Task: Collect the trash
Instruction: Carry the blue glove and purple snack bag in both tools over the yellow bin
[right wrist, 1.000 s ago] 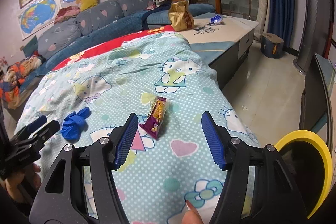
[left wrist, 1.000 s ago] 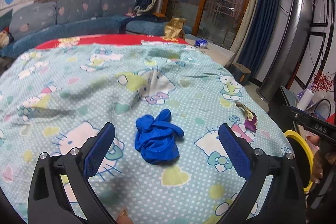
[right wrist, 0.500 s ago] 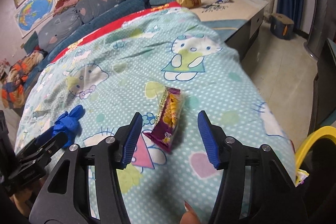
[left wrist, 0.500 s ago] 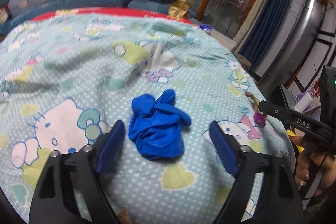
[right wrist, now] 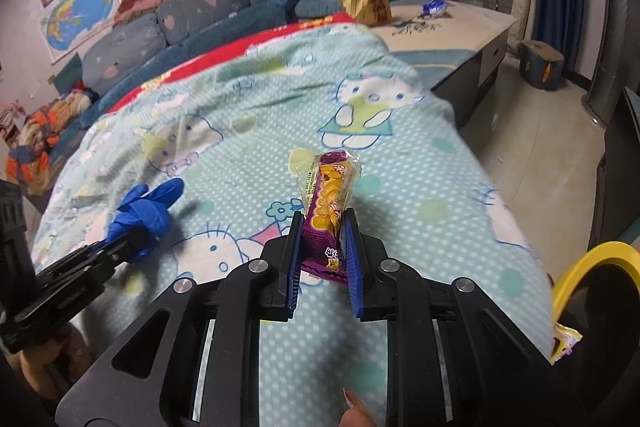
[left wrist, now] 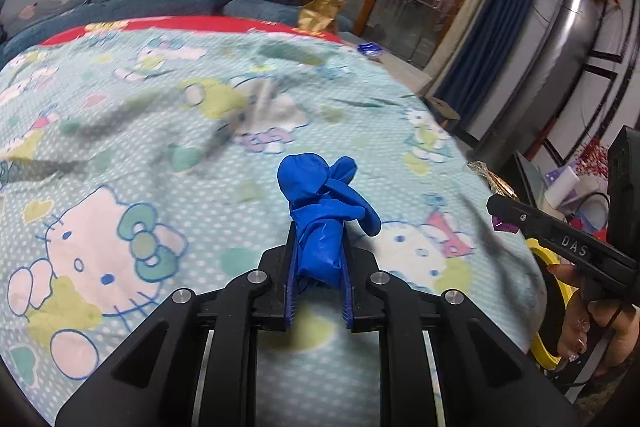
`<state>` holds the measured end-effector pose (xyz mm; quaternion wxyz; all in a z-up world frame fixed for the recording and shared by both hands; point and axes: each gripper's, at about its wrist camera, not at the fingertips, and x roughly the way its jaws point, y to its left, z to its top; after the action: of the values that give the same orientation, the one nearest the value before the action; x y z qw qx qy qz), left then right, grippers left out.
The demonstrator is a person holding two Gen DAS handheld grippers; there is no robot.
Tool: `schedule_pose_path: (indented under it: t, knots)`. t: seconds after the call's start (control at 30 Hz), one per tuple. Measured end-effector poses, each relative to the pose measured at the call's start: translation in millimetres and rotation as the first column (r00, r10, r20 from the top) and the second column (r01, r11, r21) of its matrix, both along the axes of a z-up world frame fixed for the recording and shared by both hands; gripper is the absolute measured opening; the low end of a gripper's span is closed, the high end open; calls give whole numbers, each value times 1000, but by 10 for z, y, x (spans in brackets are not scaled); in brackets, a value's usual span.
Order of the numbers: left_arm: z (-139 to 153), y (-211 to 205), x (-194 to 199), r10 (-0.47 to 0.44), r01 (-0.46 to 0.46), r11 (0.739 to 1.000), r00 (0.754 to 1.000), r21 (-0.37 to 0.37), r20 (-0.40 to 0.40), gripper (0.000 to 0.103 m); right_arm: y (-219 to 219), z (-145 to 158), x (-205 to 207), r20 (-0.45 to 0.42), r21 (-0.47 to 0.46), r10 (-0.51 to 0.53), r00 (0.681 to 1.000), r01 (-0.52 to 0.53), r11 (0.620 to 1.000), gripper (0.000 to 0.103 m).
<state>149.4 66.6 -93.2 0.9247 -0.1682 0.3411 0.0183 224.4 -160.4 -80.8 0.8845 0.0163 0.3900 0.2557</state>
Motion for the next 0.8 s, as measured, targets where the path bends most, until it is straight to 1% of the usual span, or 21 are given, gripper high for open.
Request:
schedule_pose_path:
  t: [0.23, 0.37, 0.53, 0.8]
  knots:
    - [222, -293, -4, -65, 64, 998, 997, 22, 48, 16, -310, 220, -177, 61, 20, -30, 998, 29, 999, 14]
    - [326, -459, 5, -100, 98, 995, 993, 37, 69, 16, -554, 302, -266, 84, 31, -68, 994, 66, 997, 14]
    - [414, -700, 28, -155, 151, 987, 984, 54, 84, 16, -787, 358, -342, 103, 37, -107, 989, 104, 994, 14]
    - [533, -1075, 36, -246, 239, 968, 963, 73, 110, 16, -1172, 383, -444, 114, 39, -178, 977, 175, 984, 14]
